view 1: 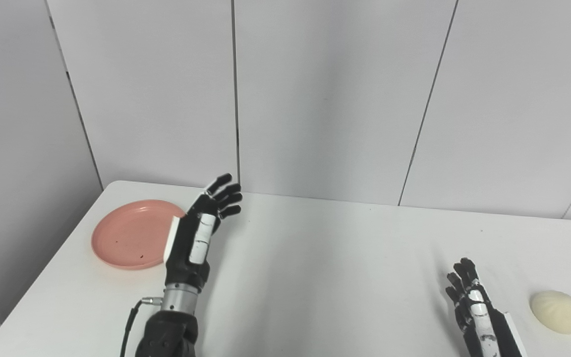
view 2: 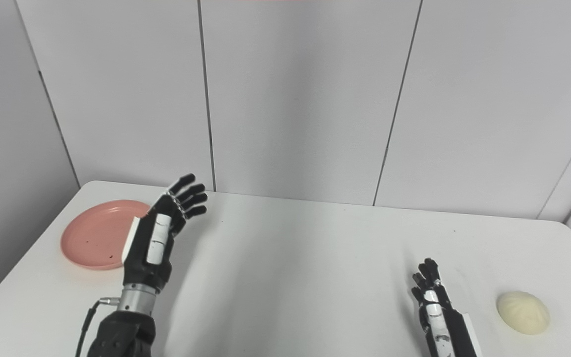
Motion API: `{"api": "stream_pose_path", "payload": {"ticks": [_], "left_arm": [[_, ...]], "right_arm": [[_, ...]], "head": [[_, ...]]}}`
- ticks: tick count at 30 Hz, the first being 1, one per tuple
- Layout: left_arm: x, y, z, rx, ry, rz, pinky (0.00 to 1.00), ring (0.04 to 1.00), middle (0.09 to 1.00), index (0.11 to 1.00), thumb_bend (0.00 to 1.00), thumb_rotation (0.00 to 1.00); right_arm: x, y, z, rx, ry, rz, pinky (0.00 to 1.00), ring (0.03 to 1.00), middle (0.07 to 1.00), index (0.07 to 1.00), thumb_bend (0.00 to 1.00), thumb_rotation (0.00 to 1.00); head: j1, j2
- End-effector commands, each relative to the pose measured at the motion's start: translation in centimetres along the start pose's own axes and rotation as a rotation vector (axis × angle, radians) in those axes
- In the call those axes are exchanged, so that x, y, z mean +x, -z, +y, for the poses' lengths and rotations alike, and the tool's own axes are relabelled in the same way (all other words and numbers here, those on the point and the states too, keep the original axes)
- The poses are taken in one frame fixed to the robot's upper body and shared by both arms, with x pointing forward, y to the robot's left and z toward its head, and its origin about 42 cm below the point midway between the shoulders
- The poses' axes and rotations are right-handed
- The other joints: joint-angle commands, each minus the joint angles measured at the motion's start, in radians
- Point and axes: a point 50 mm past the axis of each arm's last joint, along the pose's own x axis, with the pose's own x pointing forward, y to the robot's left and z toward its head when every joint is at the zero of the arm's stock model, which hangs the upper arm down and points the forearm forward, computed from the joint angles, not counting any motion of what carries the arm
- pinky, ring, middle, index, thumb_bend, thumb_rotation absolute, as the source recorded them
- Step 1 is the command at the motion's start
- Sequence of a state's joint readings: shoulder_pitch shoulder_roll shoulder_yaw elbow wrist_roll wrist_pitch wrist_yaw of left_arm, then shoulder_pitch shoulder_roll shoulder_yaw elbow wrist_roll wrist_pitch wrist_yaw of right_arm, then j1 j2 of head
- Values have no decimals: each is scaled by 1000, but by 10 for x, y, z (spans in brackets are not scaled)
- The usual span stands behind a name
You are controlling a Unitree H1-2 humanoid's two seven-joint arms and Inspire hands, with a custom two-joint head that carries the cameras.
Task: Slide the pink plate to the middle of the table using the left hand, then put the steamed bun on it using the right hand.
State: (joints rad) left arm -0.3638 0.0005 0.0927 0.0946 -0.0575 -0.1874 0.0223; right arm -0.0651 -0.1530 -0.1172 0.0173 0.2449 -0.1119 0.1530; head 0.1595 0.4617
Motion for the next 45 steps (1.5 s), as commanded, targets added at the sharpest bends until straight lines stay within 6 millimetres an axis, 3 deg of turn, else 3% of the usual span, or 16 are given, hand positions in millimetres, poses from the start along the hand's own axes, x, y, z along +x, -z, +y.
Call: {"api": "stream_pose_path", "payload": {"ticks": [1, 23, 32, 38, 45], "left_arm": [[28, -21, 6, 8, -14, -105, 716, 768, 800, 788, 903, 877], [109, -41, 118, 124, -57, -143, 740, 811, 829, 818, 888, 857], [124, -34, 168, 148, -108, -77, 792, 855, 858, 853, 866, 873], [131, -22, 205, 182, -140, -14, 764, 836, 860, 872, 874, 887], [132, -14, 229, 180, -190, 75, 763, 841, 855, 883, 852, 892]], "right_arm": [[-17, 20, 0, 12, 20, 54, 993, 975, 984, 985, 666, 870], [-19, 20, 0, 1, 20, 57, 977, 963, 976, 979, 670, 875], [-18, 20, 1, -6, 16, 54, 978, 967, 980, 981, 656, 884], [-18, 21, 1, 3, 23, 59, 977, 966, 979, 978, 657, 883], [-18, 22, 1, 3, 25, 61, 968, 959, 973, 968, 657, 874]], "head": [[0, 1], [-3, 3], [-1, 4], [-2, 1], [1, -5]]}}
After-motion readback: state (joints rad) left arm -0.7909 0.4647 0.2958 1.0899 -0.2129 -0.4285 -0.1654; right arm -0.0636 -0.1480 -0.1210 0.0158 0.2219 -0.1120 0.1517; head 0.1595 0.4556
